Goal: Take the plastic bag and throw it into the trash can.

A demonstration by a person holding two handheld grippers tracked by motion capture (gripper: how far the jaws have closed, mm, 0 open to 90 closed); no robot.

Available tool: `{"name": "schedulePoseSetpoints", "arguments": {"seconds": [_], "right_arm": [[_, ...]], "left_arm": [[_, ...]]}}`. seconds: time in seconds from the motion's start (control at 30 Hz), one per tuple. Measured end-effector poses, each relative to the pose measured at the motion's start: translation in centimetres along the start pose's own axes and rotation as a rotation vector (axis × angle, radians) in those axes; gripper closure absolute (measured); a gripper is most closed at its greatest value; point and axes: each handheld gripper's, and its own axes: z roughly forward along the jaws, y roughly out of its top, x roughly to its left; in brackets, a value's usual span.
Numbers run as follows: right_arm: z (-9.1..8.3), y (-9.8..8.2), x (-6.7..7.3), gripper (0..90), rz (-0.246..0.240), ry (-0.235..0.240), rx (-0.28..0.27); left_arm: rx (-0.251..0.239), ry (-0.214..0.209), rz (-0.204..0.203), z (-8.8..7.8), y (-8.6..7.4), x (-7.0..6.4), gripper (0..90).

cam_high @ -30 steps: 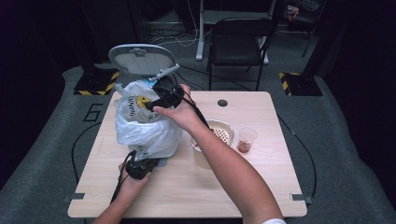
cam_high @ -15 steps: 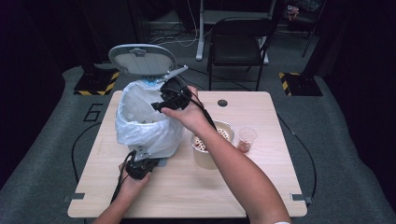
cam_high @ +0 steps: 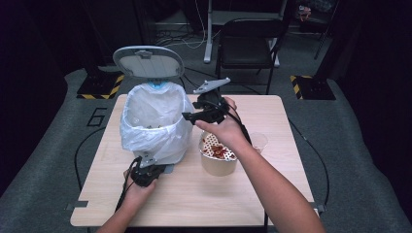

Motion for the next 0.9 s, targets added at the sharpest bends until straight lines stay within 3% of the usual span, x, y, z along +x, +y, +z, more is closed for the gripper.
{"name": "schedulePoseSetpoints", "arguments": {"seconds": [0.03, 0.37, 0.9], "right_arm": [[-0.4, -0.5, -0.3, 49.0, -0.005, 0.001, -0.009], [-1.6, -5.5, -0.9, 57.1, 0.015, -0.019, 0.006], [-2.2, -13.1, -0.1, 61.0, 0.011, 0.033, 0.037]], "left_arm": [[0.011, 0.0, 0.017, -0.1, 0.0, 0.1, 90.0], [0.004, -0.002, 0.013, 0.0, 0.0, 0.1, 90.0], [0.005, -0.001, 0.013, 0.0, 0.0, 0.1, 90.0]]}}
